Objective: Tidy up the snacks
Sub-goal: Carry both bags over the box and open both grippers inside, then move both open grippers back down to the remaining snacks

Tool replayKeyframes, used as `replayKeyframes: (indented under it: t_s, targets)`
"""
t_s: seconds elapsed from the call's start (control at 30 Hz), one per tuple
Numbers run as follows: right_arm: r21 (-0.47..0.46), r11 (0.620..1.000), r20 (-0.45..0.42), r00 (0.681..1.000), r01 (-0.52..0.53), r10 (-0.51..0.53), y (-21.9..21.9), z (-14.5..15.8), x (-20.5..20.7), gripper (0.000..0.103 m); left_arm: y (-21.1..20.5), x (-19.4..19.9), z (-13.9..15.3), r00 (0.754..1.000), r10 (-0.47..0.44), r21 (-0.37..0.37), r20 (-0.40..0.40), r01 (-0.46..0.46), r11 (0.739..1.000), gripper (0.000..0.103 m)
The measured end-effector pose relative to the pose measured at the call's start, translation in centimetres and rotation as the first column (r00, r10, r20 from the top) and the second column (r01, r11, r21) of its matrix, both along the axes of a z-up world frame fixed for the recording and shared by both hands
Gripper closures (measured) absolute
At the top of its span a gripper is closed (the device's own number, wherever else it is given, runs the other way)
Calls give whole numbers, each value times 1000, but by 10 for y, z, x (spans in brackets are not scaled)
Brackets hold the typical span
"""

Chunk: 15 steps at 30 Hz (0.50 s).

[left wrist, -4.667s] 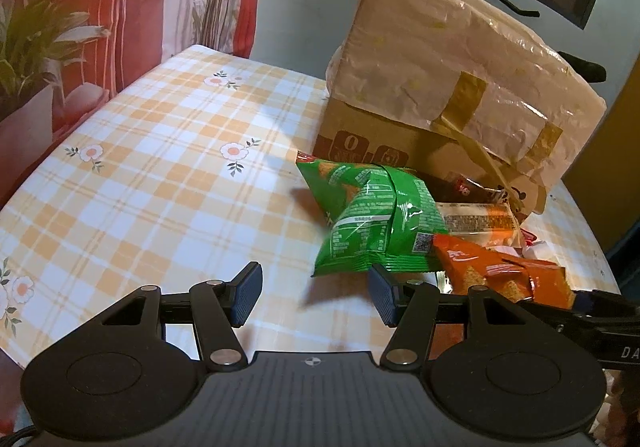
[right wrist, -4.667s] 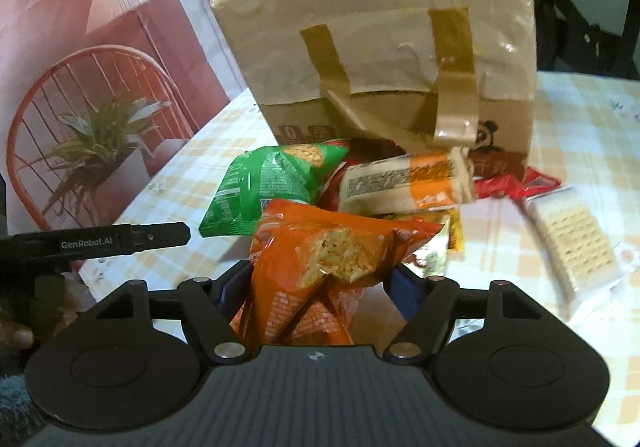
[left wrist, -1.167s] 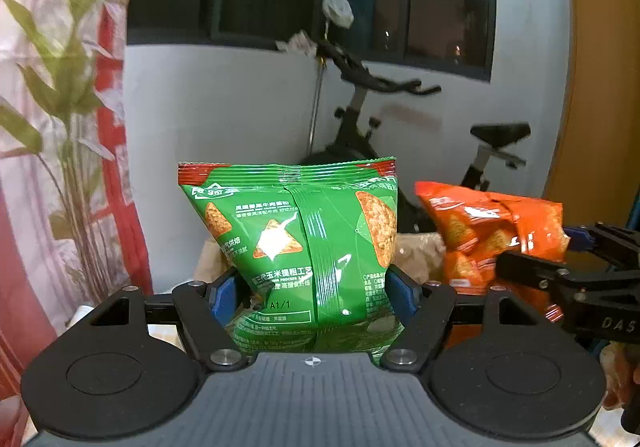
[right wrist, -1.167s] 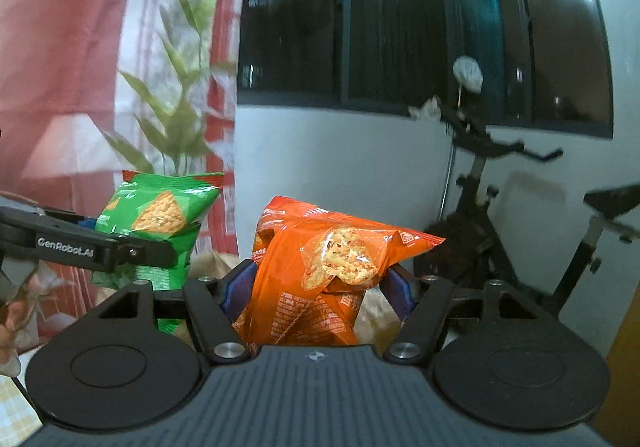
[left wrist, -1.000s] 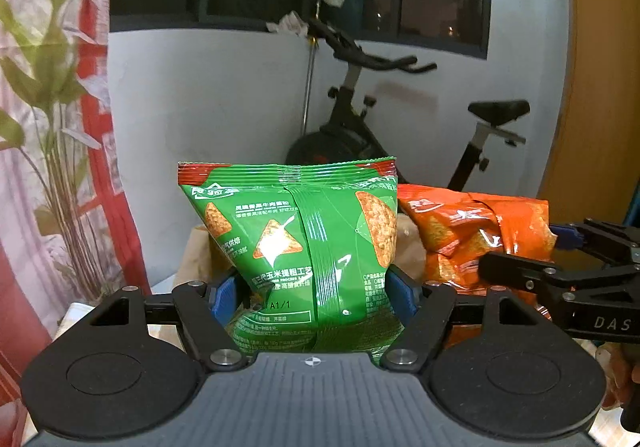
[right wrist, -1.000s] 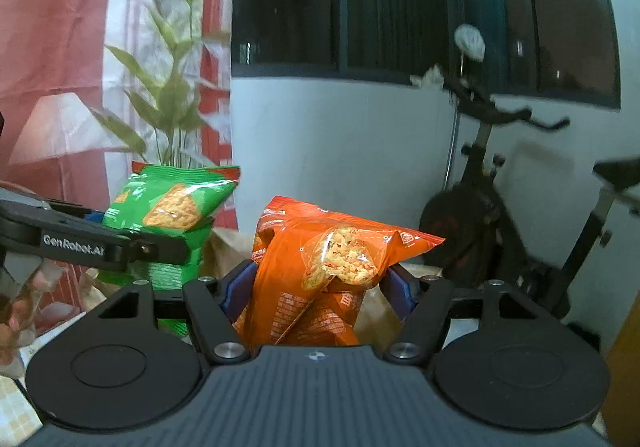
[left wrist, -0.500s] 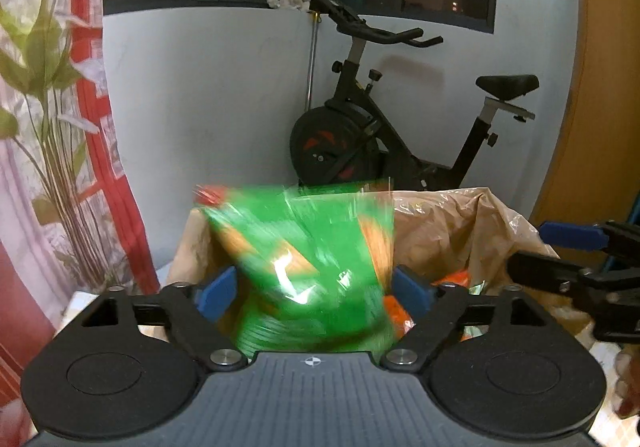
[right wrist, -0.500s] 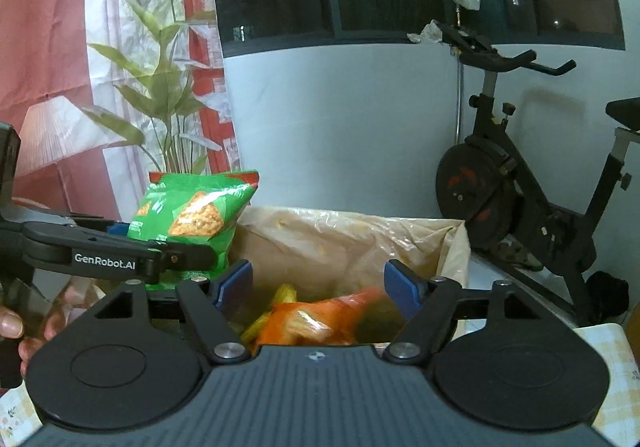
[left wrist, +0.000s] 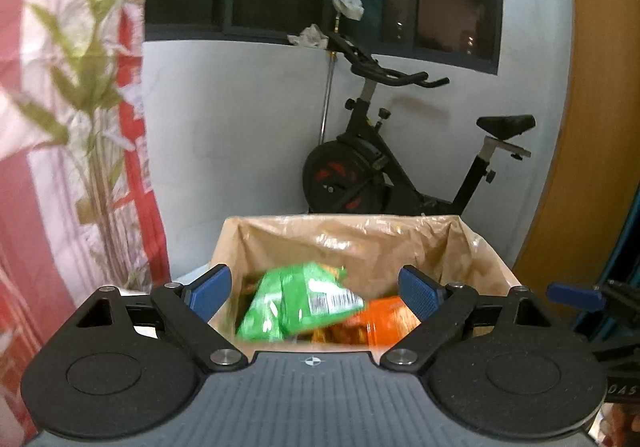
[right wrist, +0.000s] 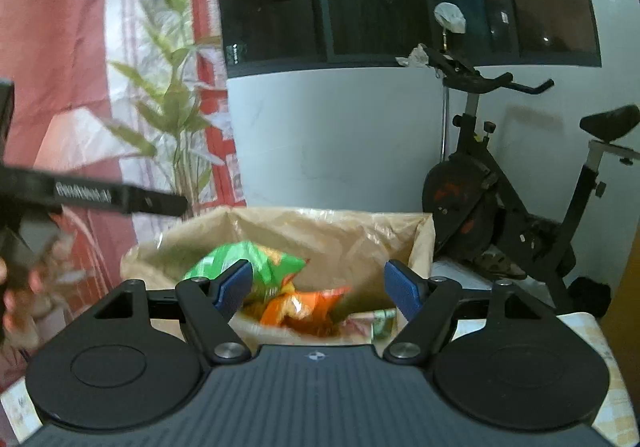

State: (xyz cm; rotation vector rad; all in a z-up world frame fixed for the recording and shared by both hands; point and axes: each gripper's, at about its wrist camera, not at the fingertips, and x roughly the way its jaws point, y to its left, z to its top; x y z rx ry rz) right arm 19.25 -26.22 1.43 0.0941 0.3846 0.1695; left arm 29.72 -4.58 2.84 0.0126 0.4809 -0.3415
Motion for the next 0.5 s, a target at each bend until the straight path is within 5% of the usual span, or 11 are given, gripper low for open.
replayKeyframes:
  t_s: [0.5]
  targets:
    - [-79,996,-101,994,-41,33,4,-65,-55,28,18,-76,-84,989,123,-99,-85,-131,986,16]
